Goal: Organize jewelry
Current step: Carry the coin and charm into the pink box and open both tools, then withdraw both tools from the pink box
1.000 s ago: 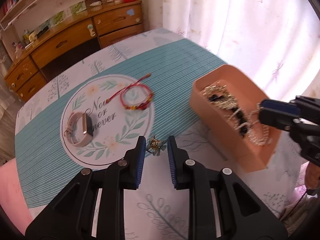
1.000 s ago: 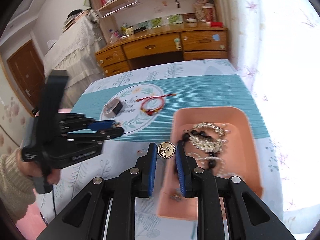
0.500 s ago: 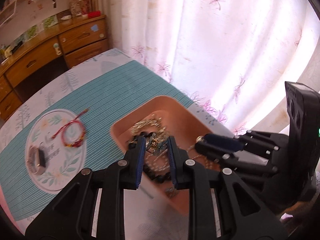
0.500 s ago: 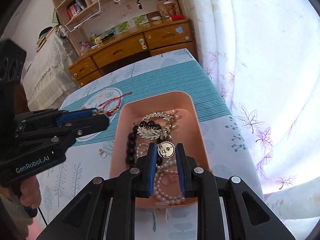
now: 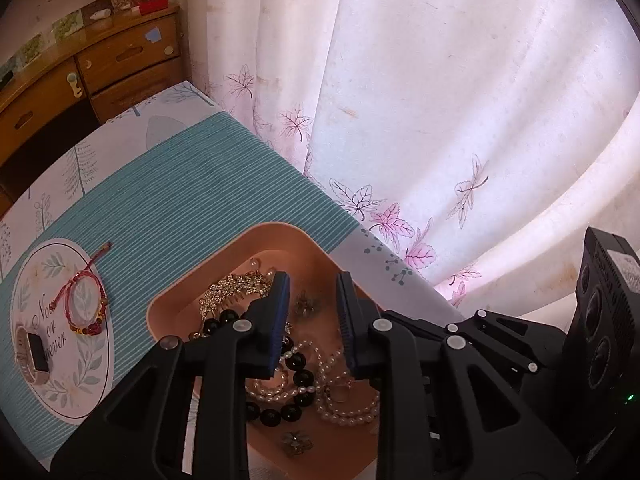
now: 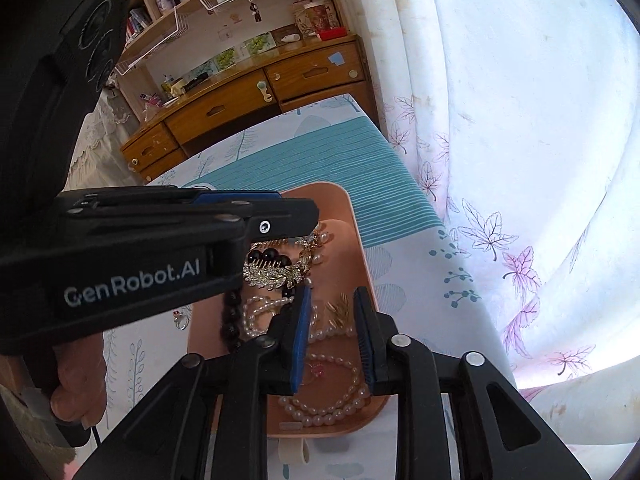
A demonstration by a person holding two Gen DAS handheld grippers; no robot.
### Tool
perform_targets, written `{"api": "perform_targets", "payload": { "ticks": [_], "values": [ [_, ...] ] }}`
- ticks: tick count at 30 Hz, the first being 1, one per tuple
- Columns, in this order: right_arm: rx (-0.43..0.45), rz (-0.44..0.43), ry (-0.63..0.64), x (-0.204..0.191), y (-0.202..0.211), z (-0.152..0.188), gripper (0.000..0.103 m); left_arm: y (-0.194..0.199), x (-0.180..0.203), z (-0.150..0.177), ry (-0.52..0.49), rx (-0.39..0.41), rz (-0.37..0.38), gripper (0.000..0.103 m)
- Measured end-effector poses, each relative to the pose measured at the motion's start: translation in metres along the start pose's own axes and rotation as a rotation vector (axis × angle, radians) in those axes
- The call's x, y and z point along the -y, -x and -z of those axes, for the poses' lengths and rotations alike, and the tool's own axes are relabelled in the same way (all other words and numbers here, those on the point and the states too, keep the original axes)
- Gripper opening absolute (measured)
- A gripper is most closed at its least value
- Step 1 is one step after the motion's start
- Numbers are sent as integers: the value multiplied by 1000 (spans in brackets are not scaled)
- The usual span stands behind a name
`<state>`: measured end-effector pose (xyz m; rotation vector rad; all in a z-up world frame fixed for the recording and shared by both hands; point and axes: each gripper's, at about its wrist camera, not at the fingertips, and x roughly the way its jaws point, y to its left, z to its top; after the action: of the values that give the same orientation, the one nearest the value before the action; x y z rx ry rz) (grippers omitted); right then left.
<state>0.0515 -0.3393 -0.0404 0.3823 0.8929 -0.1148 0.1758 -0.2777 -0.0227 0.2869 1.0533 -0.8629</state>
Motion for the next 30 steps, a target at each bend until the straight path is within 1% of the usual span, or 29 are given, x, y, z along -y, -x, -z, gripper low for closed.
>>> {"api": "perform_targets", "payload": {
  "ticks": [1, 3, 4, 8, 14, 18, 22, 25, 30],
  "values": [
    [1, -3, -3, 1, 0, 0, 27, 0, -2, 0, 7, -2, -2, 30],
    [5, -3, -4, 3, 1, 1, 27, 1, -5, 2, 21, -1, -10, 37],
    [9, 0, 0, 2, 2, 1, 27, 3, -7, 4, 27, 1, -11, 38],
    [19, -4, 8, 1, 8, 3, 27, 12, -13, 15, 51, 2, -15, 39],
    [25, -15, 33, -5, 17, 7, 27, 34, -31, 41, 97, 14, -46, 39],
    [31, -23, 61, -15, 23, 11, 27, 59, -52, 70, 148, 32, -94, 39],
    [30, -41, 92, -29, 28, 16, 27, 85, -75, 101, 210, 59, -159, 39],
    [26, -56, 117, -43, 32, 20, 27, 107, -94, 130, 274, 82, -219, 39],
    [19, -80, 180, -71, 35, 28, 27, 129, -115, 180, 375, 87, -278, 39]
  ]
}}
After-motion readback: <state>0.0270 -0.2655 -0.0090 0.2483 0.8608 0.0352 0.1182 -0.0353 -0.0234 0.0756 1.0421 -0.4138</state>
